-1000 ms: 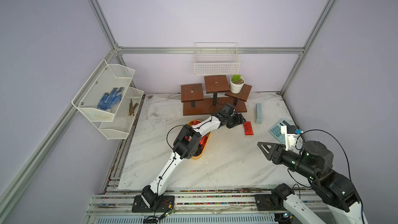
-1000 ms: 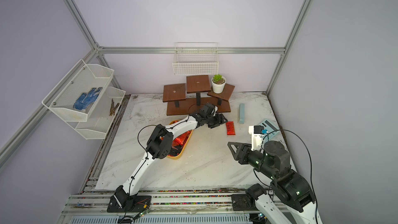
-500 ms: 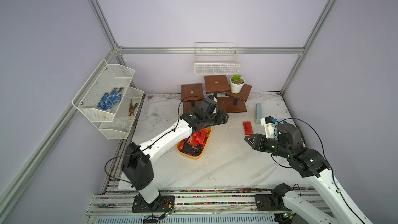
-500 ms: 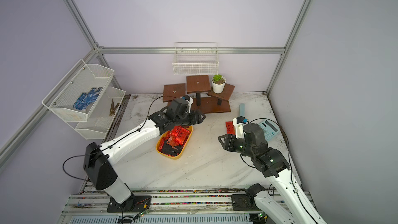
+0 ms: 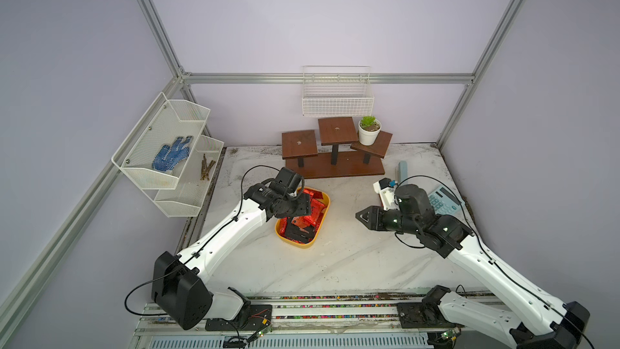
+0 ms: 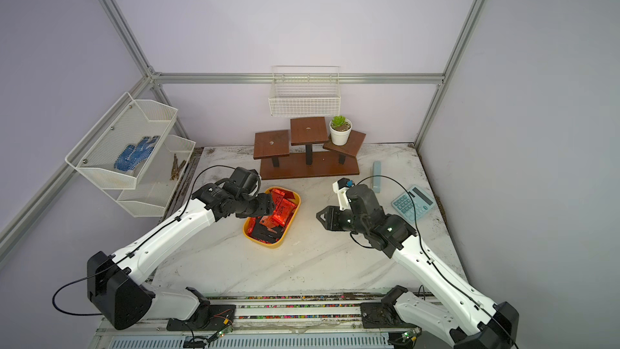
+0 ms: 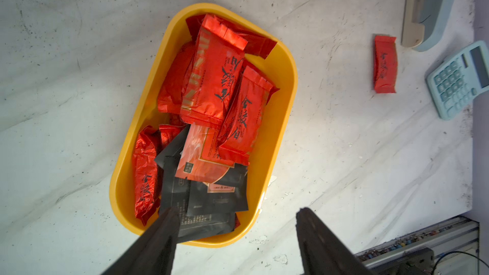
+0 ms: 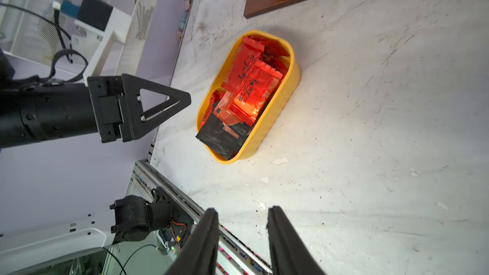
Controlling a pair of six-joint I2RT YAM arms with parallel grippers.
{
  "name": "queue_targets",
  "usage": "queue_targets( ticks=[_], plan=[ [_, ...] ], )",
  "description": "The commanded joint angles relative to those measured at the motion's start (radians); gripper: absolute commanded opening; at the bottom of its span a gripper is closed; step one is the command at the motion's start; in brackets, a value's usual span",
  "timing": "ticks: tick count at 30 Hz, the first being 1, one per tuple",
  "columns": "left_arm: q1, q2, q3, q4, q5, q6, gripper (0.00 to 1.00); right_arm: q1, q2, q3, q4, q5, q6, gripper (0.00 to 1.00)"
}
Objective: Take the tea bags out of the storage box
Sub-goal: Pick up the tea bag from the storage box.
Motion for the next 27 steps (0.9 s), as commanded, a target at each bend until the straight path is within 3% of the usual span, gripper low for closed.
queue_targets(
  ticks=[1, 8, 27],
  plan=[
    [0.027, 0.055, 0.004, -0.012, 0.037, 0.054, 0.73, 0.074, 0.039, 0.038, 0.073, 0.077, 0.012, 0.37],
    [0.032, 0.137, 0.011, 0.061, 0.107, 0.050, 0.69, 0.137, 0.075, 0.015, 0.113, 0.109, 0.037, 0.37],
    [0.032, 0.358, 0.095, 0.093, 0.103, 0.081, 0.53, 0.141, 0.008, -0.037, 0.089, 0.144, 0.036, 0.38]
  ],
)
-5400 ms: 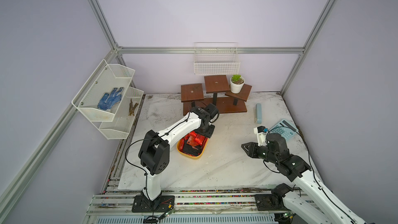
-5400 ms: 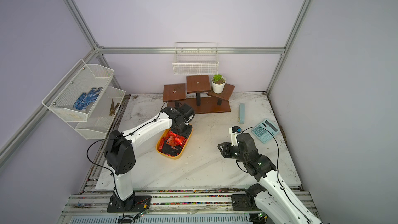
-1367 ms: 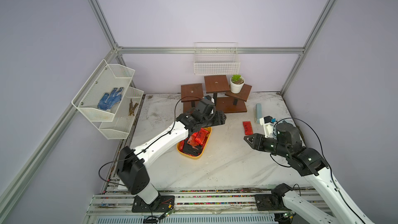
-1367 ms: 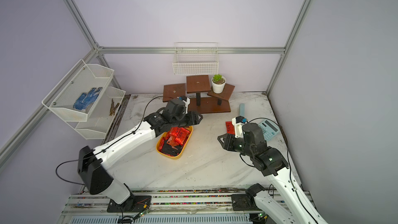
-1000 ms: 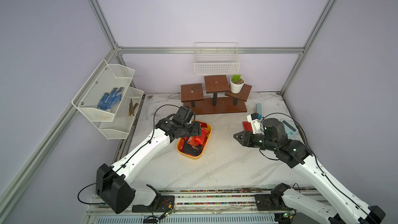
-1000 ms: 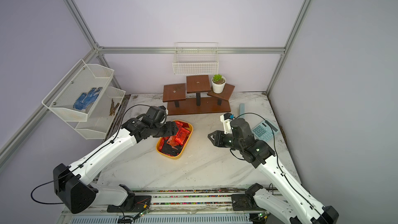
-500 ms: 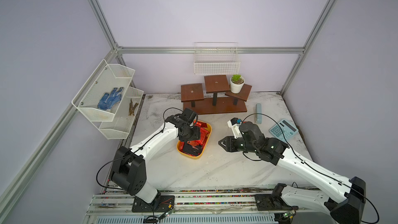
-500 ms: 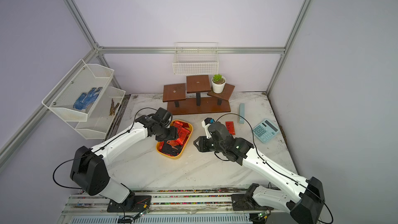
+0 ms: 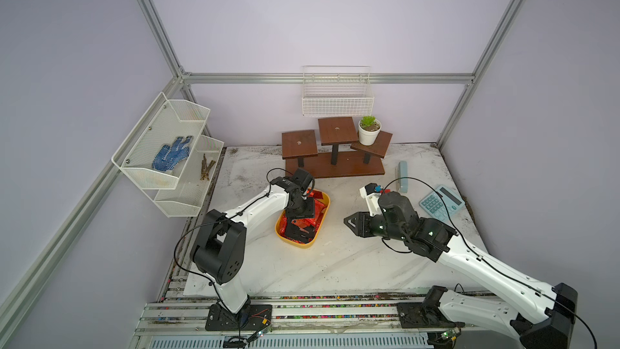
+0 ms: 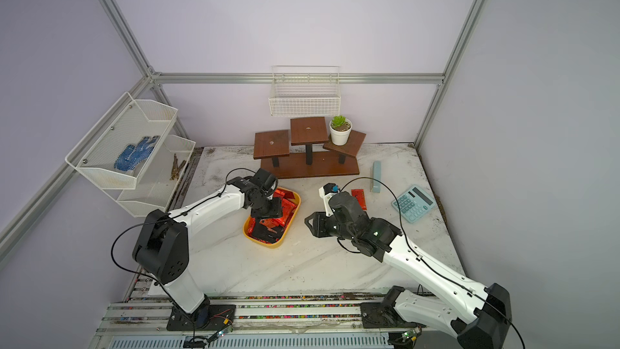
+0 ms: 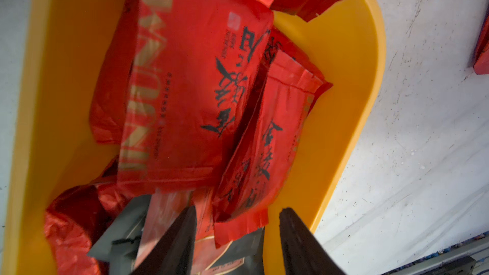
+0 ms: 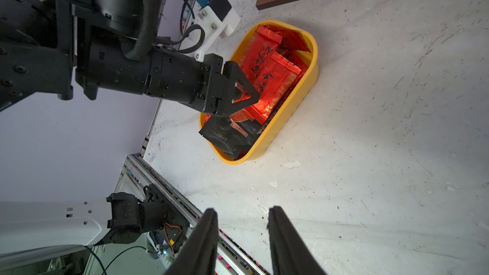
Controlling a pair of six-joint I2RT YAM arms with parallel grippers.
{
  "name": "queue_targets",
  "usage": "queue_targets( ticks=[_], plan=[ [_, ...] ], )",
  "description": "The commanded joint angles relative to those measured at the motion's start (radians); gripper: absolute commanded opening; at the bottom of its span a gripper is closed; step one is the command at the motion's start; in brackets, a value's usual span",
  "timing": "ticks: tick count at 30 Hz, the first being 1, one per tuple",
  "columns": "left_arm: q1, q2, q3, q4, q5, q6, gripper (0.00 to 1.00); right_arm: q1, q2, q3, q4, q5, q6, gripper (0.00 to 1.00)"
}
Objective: Take the tea bags out of the storage box
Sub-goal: Pick up the tea bag from the storage box.
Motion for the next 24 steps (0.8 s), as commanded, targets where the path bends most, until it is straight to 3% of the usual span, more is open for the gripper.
queue_targets(
  ticks=[1, 15, 22, 24],
  plan=[
    [0.003, 0.023, 0.039, 0.021, -0.003, 0.029, 0.52, 0.005, -0.017, -0.014, 0.003, 0.019, 0.001, 0.38],
    [0.003, 0.038, 0.055, 0.075, 0.104, -0.007, 0.24, 0.005, -0.042, -0.032, -0.013, 0.047, -0.009, 0.38],
    [0.002, 0.024, 0.055, 0.079, 0.122, -0.019, 0.00, 0.005, -0.064, -0.035, -0.024, 0.058, -0.009, 0.38],
    [0.003, 0.014, 0.062, 0.063, 0.111, -0.017, 0.00, 0.004, -0.072, -0.034, -0.028, 0.062, -0.014, 0.38]
  ],
)
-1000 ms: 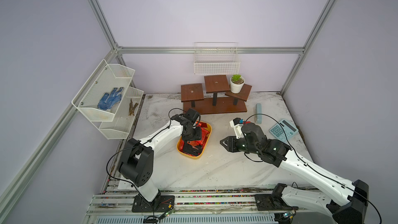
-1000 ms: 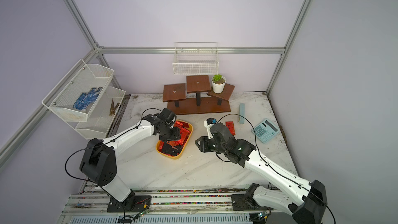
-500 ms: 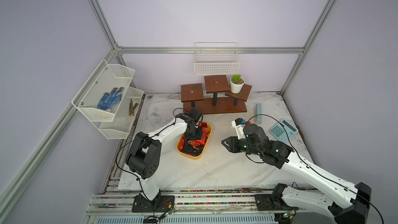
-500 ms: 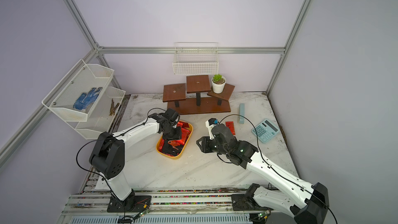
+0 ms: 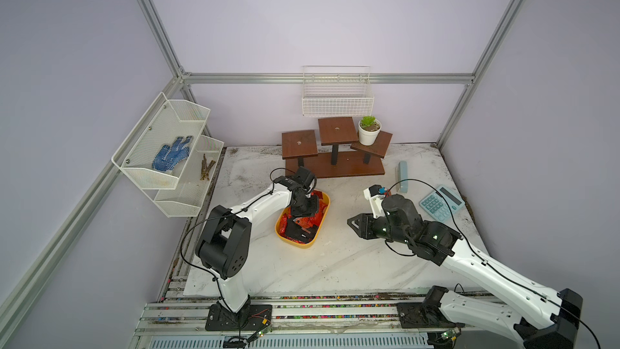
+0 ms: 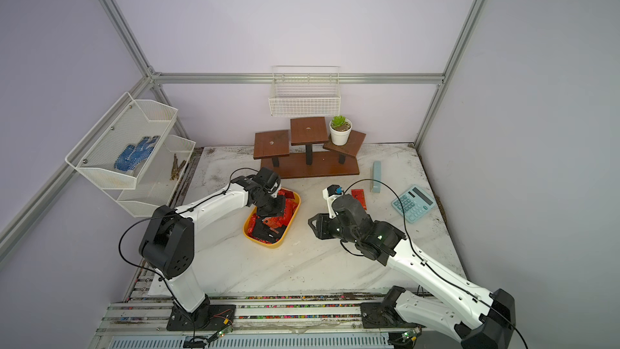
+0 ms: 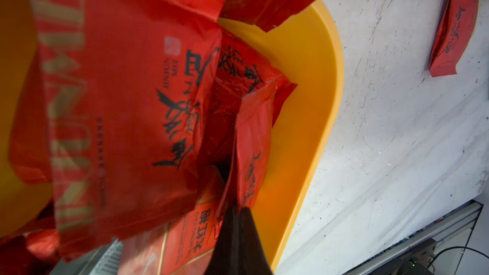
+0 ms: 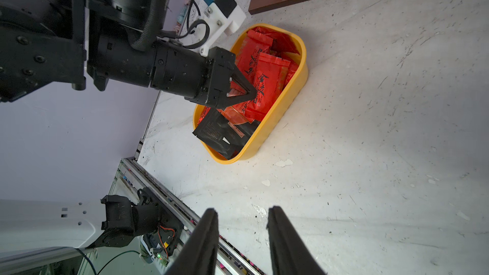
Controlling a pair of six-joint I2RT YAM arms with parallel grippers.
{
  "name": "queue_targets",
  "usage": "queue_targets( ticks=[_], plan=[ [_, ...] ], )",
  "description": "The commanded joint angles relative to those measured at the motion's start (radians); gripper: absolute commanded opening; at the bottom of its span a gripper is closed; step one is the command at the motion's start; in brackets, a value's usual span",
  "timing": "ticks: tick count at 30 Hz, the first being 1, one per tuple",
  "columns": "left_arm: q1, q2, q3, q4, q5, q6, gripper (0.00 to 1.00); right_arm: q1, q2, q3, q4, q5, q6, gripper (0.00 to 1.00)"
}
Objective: Take the tea bags out of the storage box
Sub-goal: Pick up the tea bag from the storage box, then place the tea bag at the center of the board.
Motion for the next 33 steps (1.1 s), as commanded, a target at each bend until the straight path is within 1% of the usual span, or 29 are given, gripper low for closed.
queue_targets(
  ticks=[1, 4, 7, 12, 16, 19, 22, 29, 33],
  plan=[
    [0.003, -0.033, 0.047, -0.006, 0.008, -0.005, 0.00, 0.005, -0.029, -0.009, -0.014, 0.024, -0.015, 0.38],
    [0.004, -0.060, 0.070, -0.043, -0.005, 0.002, 0.00, 0.003, -0.036, 0.005, -0.032, 0.045, -0.036, 0.38],
    [0.003, -0.096, 0.093, -0.068, -0.005, 0.010, 0.00, 0.000, -0.047, 0.036, -0.070, 0.093, -0.064, 0.39],
    [0.002, -0.154, 0.121, -0.055, 0.044, -0.021, 0.00, -0.024, -0.069, 0.085, -0.133, 0.159, -0.110, 0.41],
    [-0.022, -0.153, 0.153, -0.011, 0.090, -0.060, 0.00, -0.060, -0.082, 0.105, -0.167, 0.185, -0.133, 0.41],
    [-0.055, -0.116, 0.196, 0.026, 0.109, -0.089, 0.00, -0.101, -0.075, 0.114, -0.206, 0.219, -0.141, 0.40],
    [-0.087, -0.060, 0.240, 0.068, 0.126, -0.121, 0.00, -0.156, -0.076, 0.107, -0.227, 0.219, -0.146, 0.40],
    [-0.140, 0.104, 0.349, 0.154, 0.157, -0.190, 0.00, -0.284, -0.123, 0.059, -0.225, 0.164, -0.167, 0.39],
    [-0.165, 0.208, 0.411, 0.209, 0.178, -0.231, 0.00, -0.330, -0.155, 0.032, -0.224, 0.138, -0.163, 0.39]
  ],
)
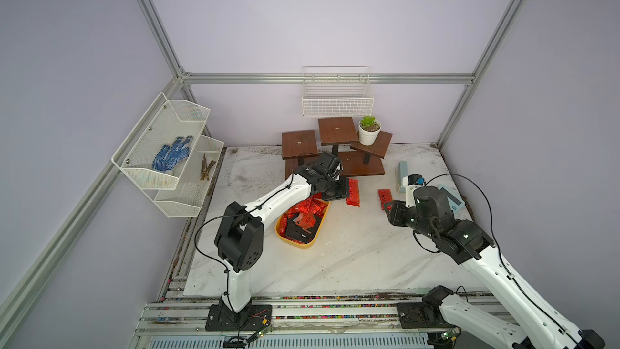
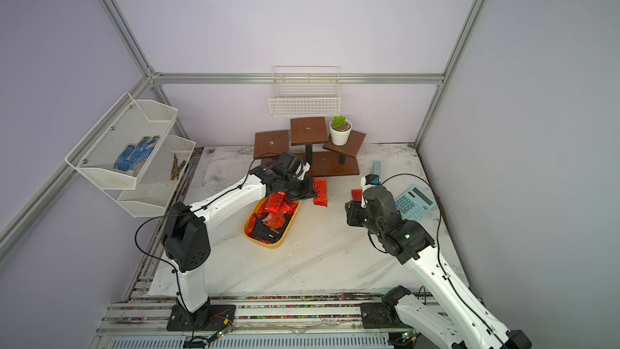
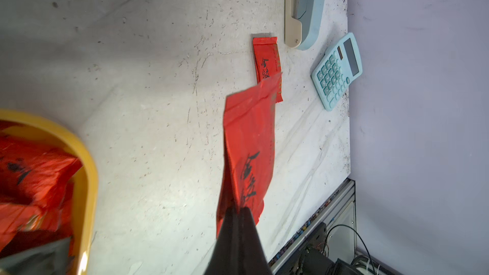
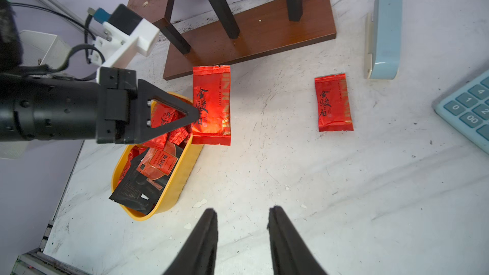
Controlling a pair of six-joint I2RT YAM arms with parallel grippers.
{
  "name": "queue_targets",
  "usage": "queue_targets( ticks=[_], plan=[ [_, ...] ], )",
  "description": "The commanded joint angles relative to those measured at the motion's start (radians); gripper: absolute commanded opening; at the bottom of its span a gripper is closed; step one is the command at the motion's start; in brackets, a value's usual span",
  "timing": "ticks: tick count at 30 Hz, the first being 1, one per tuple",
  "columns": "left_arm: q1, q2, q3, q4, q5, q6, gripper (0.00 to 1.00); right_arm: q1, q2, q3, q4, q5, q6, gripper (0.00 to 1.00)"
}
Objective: Take the tea bags out of the storage box
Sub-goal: Place the tea bag at the center of the board.
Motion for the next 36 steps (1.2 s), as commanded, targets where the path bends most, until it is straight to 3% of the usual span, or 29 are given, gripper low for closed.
queue_targets(
  ticks=[1, 14, 24, 27, 29, 31, 36],
  plan=[
    [-0.020, 0.064, 0.067, 0.090, 0.041, -0.057, 0.00, -0.031, -0.034, -0.026, -0.016, -0.034, -0.011, 0.39],
    [-0.080, 0.391, 0.264, 0.198, 0.096, -0.138, 0.00, -0.060, -0.143, -0.087, -0.062, -0.097, 0.014, 0.40],
    [-0.080, 0.467, 0.299, 0.247, 0.094, -0.170, 0.00, -0.061, -0.194, -0.083, -0.110, -0.110, 0.009, 0.41],
    [-0.079, 0.474, 0.309, 0.236, 0.088, -0.167, 0.16, -0.061, -0.195, -0.086, -0.110, -0.123, 0.010, 0.41],
    [-0.077, 0.471, 0.317, 0.211, 0.072, -0.158, 0.40, -0.062, -0.197, -0.090, -0.111, -0.132, 0.012, 0.41],
    [-0.076, 0.461, 0.322, 0.178, 0.047, -0.143, 0.55, -0.061, -0.199, -0.093, -0.111, -0.138, 0.012, 0.41],
    [-0.076, 0.390, 0.296, 0.115, -0.007, -0.102, 0.63, -0.062, -0.193, -0.092, -0.100, -0.166, 0.011, 0.46]
  ],
)
